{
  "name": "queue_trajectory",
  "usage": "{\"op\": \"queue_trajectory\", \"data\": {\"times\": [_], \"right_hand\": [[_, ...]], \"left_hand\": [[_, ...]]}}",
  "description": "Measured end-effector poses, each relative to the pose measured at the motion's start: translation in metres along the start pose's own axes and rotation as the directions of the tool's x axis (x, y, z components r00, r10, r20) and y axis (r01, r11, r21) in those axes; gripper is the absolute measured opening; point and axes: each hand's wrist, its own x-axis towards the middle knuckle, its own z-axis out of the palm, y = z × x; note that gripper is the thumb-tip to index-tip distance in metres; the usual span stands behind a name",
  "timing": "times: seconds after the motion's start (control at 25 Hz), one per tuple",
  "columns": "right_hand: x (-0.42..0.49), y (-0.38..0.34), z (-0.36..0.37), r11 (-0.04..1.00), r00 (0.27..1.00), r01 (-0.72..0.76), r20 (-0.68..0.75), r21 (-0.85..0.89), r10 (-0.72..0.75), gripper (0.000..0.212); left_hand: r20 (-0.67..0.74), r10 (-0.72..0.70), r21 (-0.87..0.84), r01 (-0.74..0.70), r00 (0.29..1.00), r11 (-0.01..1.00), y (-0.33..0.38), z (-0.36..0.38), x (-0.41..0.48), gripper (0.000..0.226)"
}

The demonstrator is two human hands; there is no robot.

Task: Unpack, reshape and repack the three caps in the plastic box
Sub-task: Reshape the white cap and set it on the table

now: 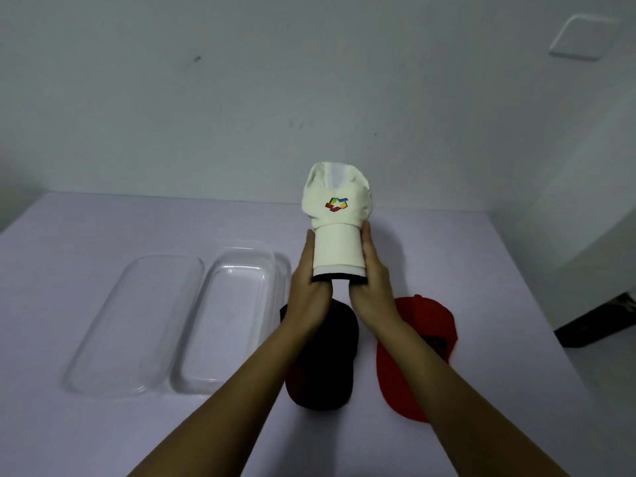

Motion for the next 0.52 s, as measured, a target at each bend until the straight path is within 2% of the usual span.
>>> {"op": "queue_trajectory", "data": {"times": [0.08, 0.2, 0.28, 0.4, 0.52], "right_hand": [[-0.009, 0.001, 0.007, 0.993, 0.998, -0.067, 0.008, 0.098, 0.066, 0.065], [-0.017, 0.006, 0.010, 0.986, 0.995, -0.092, 0.059, 0.142, 0.085, 0.064], [-0.019, 0.004, 0.011, 0.976, 0.992, -0.118, 0.058, 0.181, 0.109, 0.061], [-0.022, 0.002, -0.002, 0.991, 0.995, -0.078, 0.064, 0.108, 0.072, 0.067], [-0.026, 0.007, -0.020, 0.999, 0.992, -0.034, 0.126, 0.019, 0.031, 0.073]], "left_hand": [[0.020, -0.078, -0.041, 0.079, 0.997, 0.996, 0.003, -0.003, -0.008, 0.040], [0.119, -0.159, -0.206, 0.181, 0.980, 0.962, 0.001, -0.004, -0.013, 0.039], [0.123, -0.185, -0.240, 0.210, 0.975, 0.948, 0.004, -0.006, -0.015, 0.040], [0.164, -0.251, -0.355, 0.295, 0.954, 0.887, 0.011, -0.019, -0.006, 0.037], [0.141, -0.240, -0.352, 0.275, 0.961, 0.895, 0.003, -0.035, 0.002, 0.035]]}}
